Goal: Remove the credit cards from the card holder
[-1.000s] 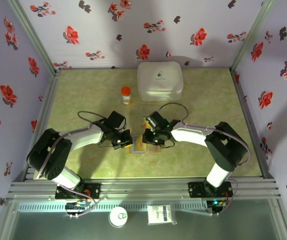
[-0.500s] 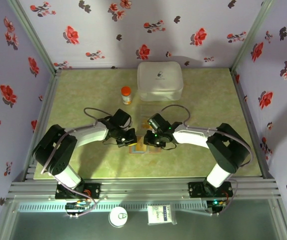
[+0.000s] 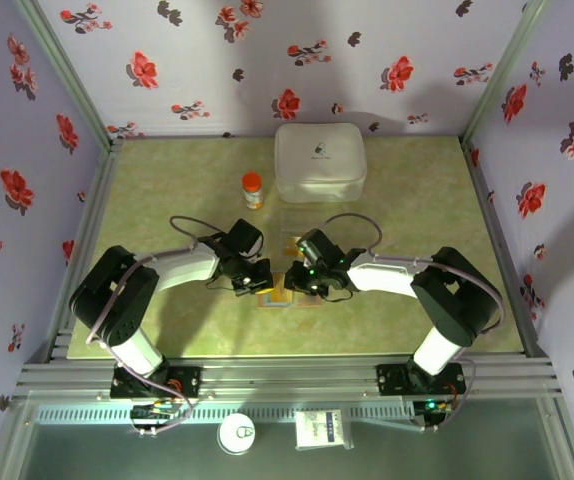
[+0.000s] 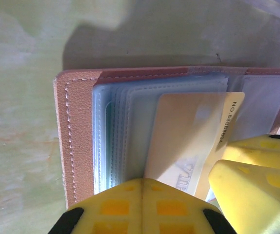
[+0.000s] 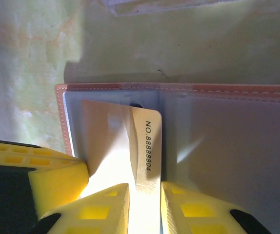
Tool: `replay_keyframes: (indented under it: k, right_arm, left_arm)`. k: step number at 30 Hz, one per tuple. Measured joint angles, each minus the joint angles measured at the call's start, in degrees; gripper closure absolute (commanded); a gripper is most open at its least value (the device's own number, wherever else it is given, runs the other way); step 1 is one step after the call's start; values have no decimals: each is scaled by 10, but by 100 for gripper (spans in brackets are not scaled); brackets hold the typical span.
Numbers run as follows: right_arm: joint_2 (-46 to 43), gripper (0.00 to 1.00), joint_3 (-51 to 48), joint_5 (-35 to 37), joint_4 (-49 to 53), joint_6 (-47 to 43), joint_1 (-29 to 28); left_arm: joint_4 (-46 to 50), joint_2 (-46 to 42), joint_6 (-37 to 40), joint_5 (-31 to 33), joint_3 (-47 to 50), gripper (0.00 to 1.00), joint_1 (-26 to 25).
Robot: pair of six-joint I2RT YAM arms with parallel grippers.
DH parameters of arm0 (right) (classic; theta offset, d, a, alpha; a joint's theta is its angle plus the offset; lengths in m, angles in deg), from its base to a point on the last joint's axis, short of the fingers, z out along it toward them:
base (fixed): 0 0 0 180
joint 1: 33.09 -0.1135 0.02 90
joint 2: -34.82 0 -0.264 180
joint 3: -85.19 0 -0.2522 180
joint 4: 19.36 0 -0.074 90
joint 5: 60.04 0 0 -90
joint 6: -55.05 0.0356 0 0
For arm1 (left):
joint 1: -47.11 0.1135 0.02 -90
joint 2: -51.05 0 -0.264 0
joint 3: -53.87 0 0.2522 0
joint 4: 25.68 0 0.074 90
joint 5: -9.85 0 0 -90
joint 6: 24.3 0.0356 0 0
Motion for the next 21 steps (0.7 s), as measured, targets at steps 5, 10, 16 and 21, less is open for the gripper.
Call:
replay_keyframes:
  k: [5, 10, 16, 21]
  right_arm:
    - [0, 80, -23, -15, -39, 15, 8]
    - [2, 86, -43, -32, -77, 34, 16]
    - [2, 91, -57, -40, -104, 47, 20]
    - [0, 93, -64, -41, -116, 49, 24]
  left_arm:
    - [0, 0, 0, 0, 0, 100, 0]
    - [5, 1, 0, 1, -2, 100, 0]
    - [9, 1, 0, 5, -4, 100, 0]
    - [13, 1, 0, 9, -6, 100, 0]
